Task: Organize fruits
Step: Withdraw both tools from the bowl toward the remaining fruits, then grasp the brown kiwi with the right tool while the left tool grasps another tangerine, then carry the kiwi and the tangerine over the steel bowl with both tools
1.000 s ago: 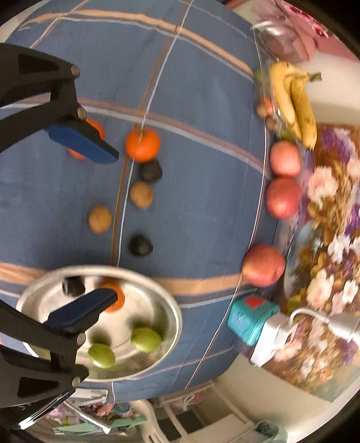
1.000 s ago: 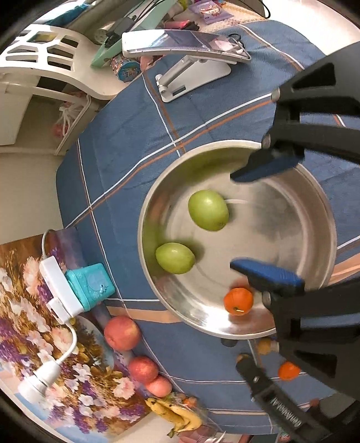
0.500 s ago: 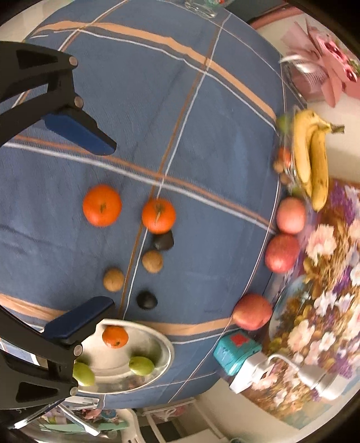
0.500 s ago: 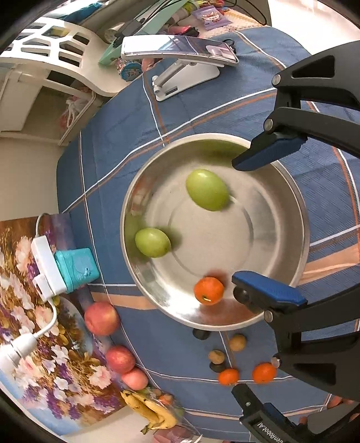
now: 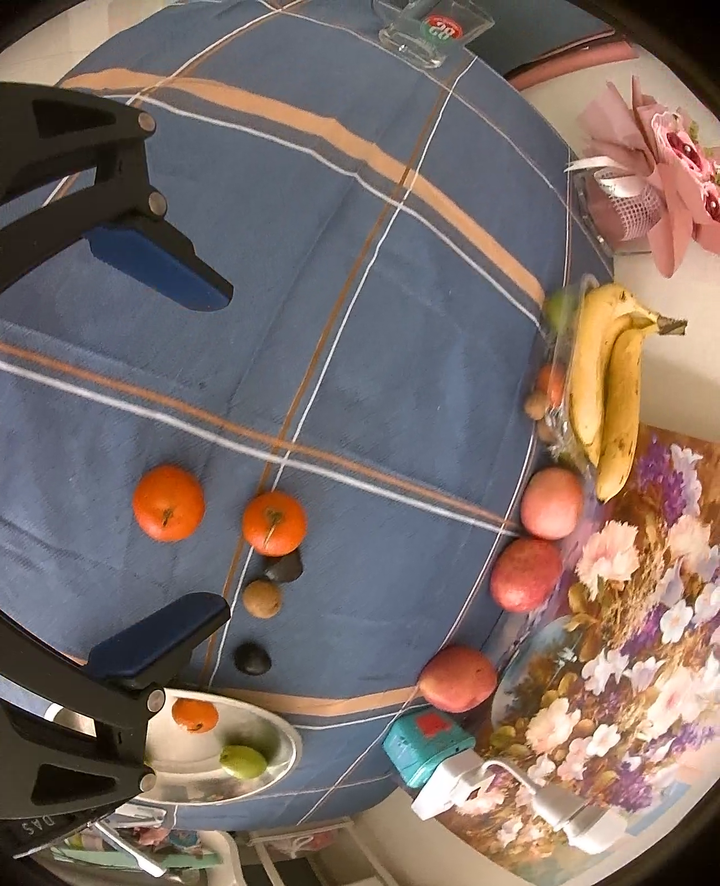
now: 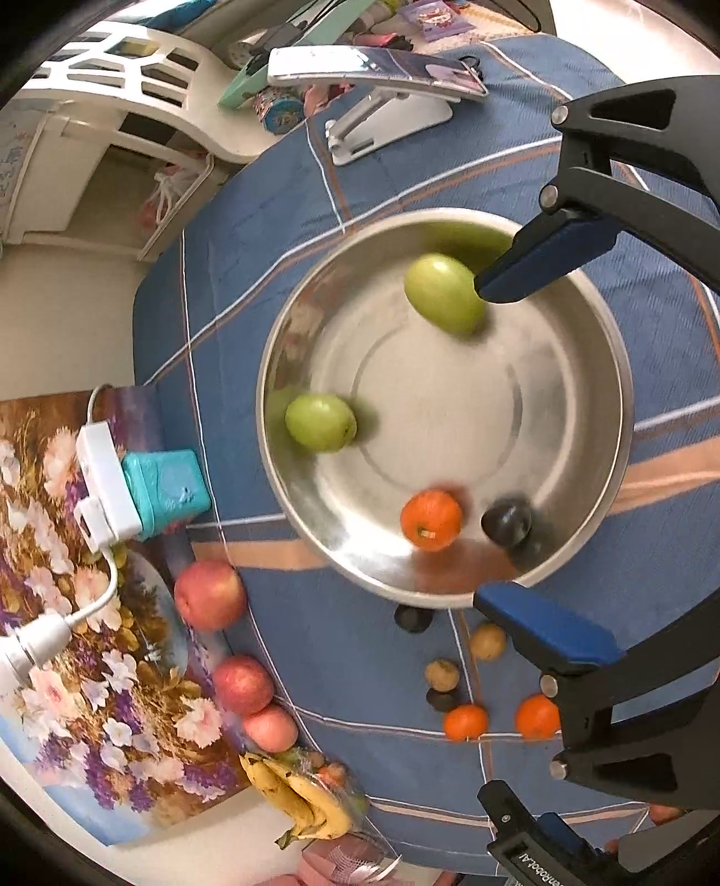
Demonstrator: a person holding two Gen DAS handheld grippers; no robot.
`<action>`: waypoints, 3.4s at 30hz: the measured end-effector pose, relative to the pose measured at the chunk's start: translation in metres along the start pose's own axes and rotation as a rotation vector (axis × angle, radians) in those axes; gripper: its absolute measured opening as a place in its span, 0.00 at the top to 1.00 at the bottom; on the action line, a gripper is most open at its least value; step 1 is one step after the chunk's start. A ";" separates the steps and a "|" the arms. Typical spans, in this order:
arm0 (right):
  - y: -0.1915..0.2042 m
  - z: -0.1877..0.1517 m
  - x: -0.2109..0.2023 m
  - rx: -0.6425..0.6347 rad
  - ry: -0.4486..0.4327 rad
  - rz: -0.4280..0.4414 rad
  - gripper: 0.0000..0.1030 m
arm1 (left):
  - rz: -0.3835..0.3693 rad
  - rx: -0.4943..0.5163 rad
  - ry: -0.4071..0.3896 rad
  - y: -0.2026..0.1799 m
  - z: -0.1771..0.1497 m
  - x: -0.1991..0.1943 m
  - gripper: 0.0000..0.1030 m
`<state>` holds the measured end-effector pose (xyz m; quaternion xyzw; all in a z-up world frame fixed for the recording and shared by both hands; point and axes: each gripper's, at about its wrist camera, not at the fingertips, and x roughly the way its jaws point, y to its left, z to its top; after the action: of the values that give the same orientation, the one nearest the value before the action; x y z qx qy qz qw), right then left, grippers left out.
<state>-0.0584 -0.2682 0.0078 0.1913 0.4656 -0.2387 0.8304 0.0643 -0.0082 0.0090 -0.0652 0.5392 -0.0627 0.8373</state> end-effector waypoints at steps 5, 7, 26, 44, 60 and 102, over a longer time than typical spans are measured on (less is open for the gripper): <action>0.023 0.000 0.005 -0.030 0.007 0.024 0.02 | 0.002 -0.022 0.001 0.013 0.005 0.003 0.00; 0.030 -0.001 0.006 -0.038 0.010 0.026 0.02 | 0.004 -0.026 0.008 0.016 0.006 0.004 0.00; 0.111 -0.007 0.025 -0.214 0.043 0.079 0.02 | 0.013 -0.081 0.017 0.047 0.018 0.018 0.00; 0.127 -0.004 0.052 -0.221 0.086 0.199 0.38 | -0.007 -0.093 0.095 0.046 0.012 0.051 0.00; 0.129 -0.010 0.084 -0.236 0.148 0.144 0.72 | -0.024 -0.087 0.123 0.035 0.015 0.063 0.00; 0.058 -0.002 0.016 -0.145 0.104 0.198 0.73 | -0.208 0.001 0.141 -0.041 -0.011 0.036 0.61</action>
<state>-0.0190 -0.2234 -0.0011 0.1877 0.5027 -0.1110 0.8365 0.0676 -0.0554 -0.0207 -0.1158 0.5869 -0.1540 0.7864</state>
